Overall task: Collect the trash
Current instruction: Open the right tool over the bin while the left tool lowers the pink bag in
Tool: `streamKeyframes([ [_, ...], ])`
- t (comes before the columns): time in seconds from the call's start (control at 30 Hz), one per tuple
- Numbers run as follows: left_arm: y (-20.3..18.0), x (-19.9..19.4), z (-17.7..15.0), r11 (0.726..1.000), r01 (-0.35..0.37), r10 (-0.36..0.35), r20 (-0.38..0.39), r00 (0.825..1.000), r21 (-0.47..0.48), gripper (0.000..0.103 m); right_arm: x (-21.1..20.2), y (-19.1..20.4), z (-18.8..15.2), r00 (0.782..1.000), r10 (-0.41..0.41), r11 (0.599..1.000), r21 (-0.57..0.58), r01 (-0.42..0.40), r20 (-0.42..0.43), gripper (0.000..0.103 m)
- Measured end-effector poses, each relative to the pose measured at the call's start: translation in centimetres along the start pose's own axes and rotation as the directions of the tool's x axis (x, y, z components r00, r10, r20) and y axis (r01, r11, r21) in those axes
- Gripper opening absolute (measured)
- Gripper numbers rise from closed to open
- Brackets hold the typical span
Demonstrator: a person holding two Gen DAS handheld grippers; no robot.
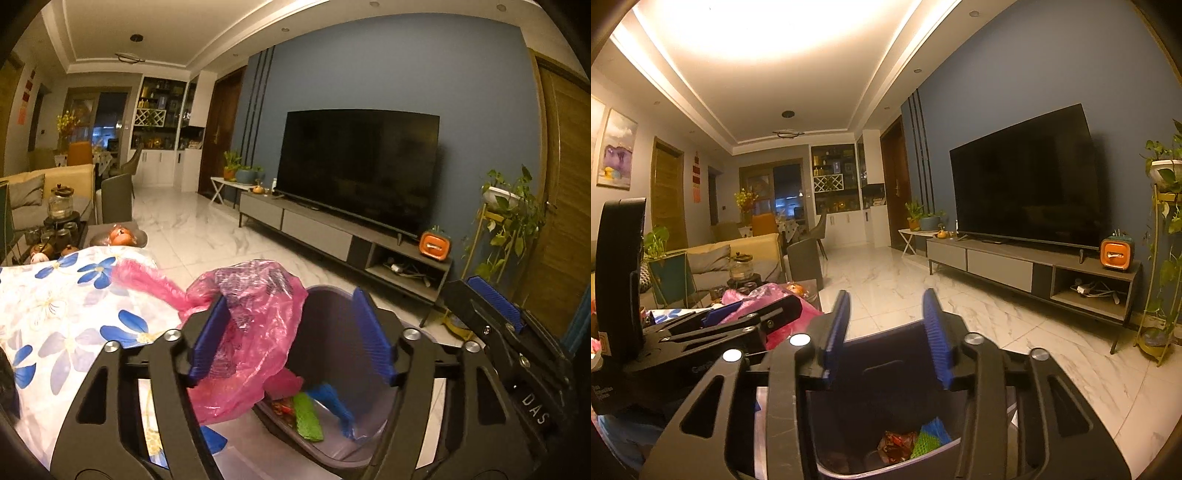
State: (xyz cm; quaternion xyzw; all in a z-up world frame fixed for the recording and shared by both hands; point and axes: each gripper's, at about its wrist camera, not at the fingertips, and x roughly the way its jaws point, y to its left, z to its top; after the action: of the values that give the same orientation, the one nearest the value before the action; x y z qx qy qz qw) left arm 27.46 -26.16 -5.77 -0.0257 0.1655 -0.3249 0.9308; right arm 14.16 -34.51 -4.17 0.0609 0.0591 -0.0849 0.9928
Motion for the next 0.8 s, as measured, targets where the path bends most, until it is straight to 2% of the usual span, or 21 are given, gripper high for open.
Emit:
streamKeyframes([
  [0.27,-0.4,0.2,0.1,0.995,0.099,-0.1,-0.023,0.995,-0.025,0.074,-1.1,-0.6,-0.3,0.999,-0.038,0.999,0.021,0.038,0.004,0.047],
  [0.33,-0.5,0.6,0.0,0.991,0.127,-0.128,-0.041,0.991,-0.032,0.079,-1.3,-0.9,-0.4,0.999,-0.047,0.999,0.024,0.047,0.004,0.047],
  [0.4,-0.6,1.0,-0.2,0.99,0.139,-0.141,-0.062,0.988,-0.035,0.089,-1.4,-0.9,-0.5,0.999,-0.053,0.998,0.023,0.053,0.0,0.047],
  [0.5,-0.7,1.6,-1.0,0.989,0.147,-0.149,-0.116,0.982,-0.026,0.095,-1.5,-1.0,-0.6,0.998,-0.055,0.998,0.021,0.055,0.0,0.047],
  [0.7,-0.1,2.0,-1.8,0.982,0.185,-0.188,-0.17,0.968,-0.033,0.097,-1.7,-1.5,-0.6,0.998,-0.064,0.997,0.036,0.064,0.007,0.048],
  [0.8,0.4,1.3,-1.5,0.967,0.248,-0.254,-0.167,0.953,-0.055,0.097,-1.9,-1.9,-0.6,0.997,-0.074,0.997,0.037,0.074,0.01,0.049],
])
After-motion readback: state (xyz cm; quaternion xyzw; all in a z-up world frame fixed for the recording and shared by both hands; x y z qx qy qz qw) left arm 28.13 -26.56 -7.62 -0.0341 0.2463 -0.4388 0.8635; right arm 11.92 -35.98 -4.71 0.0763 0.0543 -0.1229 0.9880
